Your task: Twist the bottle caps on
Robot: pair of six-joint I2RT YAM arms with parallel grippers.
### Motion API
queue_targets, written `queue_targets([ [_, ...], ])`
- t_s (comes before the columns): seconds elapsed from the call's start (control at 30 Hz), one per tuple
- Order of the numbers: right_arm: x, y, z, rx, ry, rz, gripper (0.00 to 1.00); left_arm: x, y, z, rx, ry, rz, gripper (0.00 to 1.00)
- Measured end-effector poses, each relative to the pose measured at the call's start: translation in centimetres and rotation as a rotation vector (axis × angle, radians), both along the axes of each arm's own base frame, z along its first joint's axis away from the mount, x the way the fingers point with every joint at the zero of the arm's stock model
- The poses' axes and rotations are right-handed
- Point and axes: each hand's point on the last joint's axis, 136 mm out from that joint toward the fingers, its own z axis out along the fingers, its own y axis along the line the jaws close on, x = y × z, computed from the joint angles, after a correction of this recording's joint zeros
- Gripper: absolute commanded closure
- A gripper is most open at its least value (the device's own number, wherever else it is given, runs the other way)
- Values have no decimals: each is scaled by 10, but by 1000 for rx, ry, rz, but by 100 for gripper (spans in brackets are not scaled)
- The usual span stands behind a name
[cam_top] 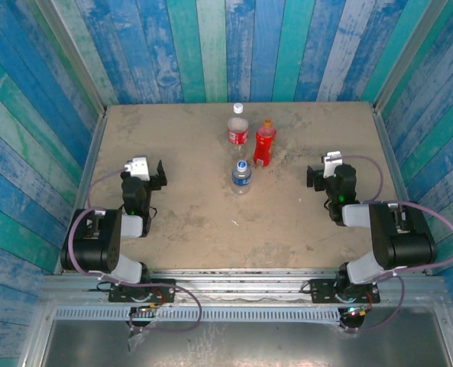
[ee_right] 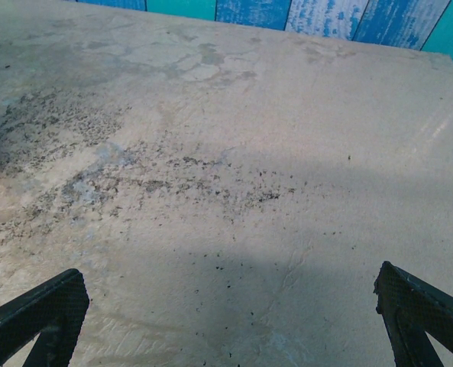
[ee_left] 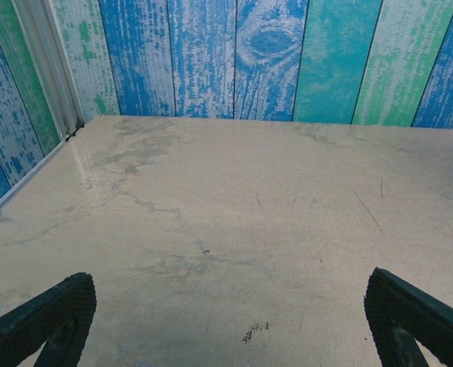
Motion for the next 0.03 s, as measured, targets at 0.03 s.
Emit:
queue_targets([
  [0.03,0,0,0,0,0,0,0,0,0,0,0,0,0,6],
])
